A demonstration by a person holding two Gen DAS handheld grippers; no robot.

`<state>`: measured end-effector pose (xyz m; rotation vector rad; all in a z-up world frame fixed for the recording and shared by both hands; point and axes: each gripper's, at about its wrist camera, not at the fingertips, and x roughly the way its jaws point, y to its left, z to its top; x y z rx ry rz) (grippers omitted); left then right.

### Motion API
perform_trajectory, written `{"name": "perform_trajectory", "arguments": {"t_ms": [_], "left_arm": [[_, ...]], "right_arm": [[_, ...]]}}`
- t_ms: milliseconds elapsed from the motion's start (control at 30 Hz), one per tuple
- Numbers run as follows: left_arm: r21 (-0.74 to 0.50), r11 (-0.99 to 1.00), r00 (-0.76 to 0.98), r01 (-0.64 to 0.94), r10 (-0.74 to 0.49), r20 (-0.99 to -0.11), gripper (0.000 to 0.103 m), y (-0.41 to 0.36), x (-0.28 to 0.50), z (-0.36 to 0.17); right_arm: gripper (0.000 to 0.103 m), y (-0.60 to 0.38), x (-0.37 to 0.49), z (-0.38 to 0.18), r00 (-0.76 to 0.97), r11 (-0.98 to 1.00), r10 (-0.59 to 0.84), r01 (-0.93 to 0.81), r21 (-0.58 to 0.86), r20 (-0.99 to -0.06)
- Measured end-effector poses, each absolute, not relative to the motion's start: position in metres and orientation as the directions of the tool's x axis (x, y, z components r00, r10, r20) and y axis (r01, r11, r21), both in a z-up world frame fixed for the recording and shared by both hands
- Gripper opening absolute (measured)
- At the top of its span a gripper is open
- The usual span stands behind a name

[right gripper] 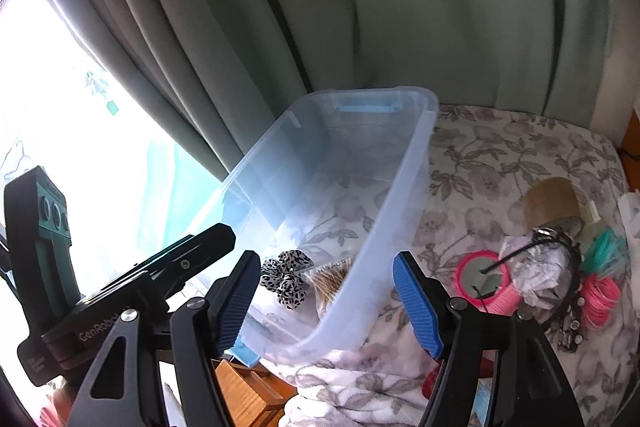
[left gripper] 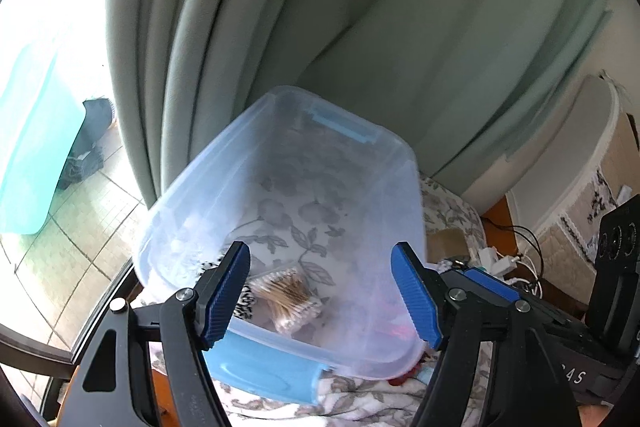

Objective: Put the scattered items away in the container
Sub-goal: 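Move both tools back from the box toward the remaining items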

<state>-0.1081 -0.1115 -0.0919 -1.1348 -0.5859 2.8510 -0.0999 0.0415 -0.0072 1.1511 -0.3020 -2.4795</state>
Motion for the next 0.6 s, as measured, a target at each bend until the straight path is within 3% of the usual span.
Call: {"name": "perform_trajectory", "arguments": {"t_ms": [400,600], "left_arm": [[-0.375,-0.924,-0.76,-0.079,0.299,-0.577,0.074,-0.049,-0.073,-0.051],[-0.45,-0.875,-0.724,-0.181,0.428,-0.542,0.074,-0.002,-0.095,-0.094]], "right_arm": [[0.073,0.128,-0.065,-0.003,-0.675,-0.907,-0.36,0.093,0.411,-0.643],[0.073,0.176,-0.05,-0.008,-0.708,-0.901,-0.303,-0.004,0.434,-0.637]]}}
